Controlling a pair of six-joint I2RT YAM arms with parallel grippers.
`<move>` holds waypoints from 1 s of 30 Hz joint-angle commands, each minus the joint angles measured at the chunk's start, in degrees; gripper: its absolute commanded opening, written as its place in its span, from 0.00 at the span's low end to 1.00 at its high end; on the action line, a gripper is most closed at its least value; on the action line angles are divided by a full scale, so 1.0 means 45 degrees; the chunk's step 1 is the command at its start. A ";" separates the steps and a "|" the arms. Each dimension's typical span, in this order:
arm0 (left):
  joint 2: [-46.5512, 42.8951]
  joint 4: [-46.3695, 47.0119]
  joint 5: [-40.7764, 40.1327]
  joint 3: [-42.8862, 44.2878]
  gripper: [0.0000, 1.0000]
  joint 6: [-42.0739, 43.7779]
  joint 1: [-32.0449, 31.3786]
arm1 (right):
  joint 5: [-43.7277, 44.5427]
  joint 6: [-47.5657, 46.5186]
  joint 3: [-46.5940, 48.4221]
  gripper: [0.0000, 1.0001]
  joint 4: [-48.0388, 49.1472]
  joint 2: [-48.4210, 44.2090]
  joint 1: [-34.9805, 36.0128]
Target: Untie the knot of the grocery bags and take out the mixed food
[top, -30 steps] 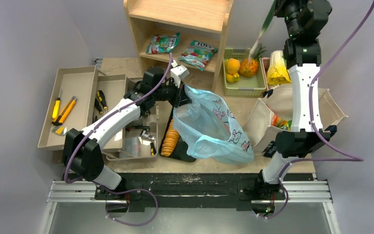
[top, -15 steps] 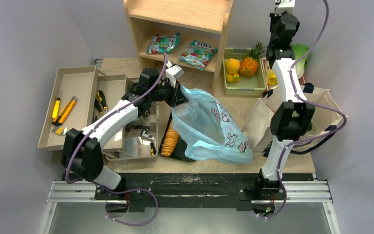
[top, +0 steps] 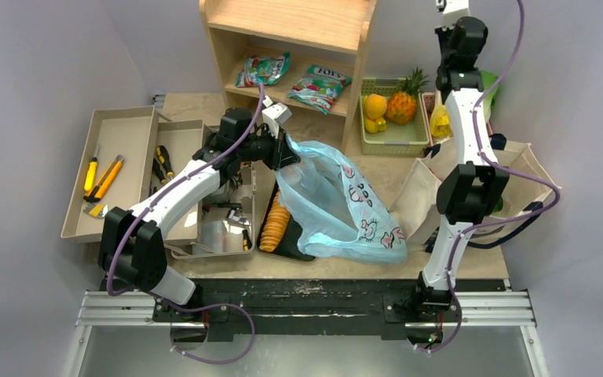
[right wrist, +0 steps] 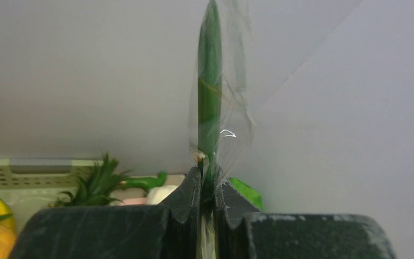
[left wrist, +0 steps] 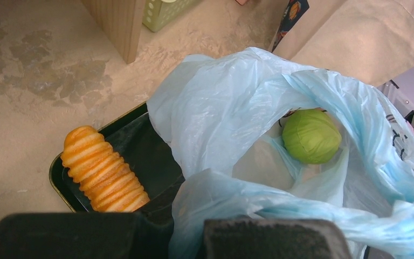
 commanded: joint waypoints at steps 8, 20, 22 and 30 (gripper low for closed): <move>-0.0425 0.1006 0.0591 -0.0565 0.00 -0.0209 0.0180 | -0.0198 -0.2140 0.2399 0.00 -0.3757 -0.0423 -0.0787; -0.0487 0.1041 0.0817 -0.0582 0.00 -0.0301 0.0407 | 0.0479 -0.3227 0.2208 0.00 -0.2125 0.1291 -0.0388; -0.0466 0.1084 0.0774 -0.0589 0.00 -0.0351 0.0420 | 0.0843 -0.3131 0.1755 0.00 -0.2256 0.1052 -0.0229; -0.0414 0.1206 0.0844 -0.0554 0.00 -0.0473 0.0447 | 0.1788 -0.2959 0.0634 0.00 -0.1926 0.1360 -0.0257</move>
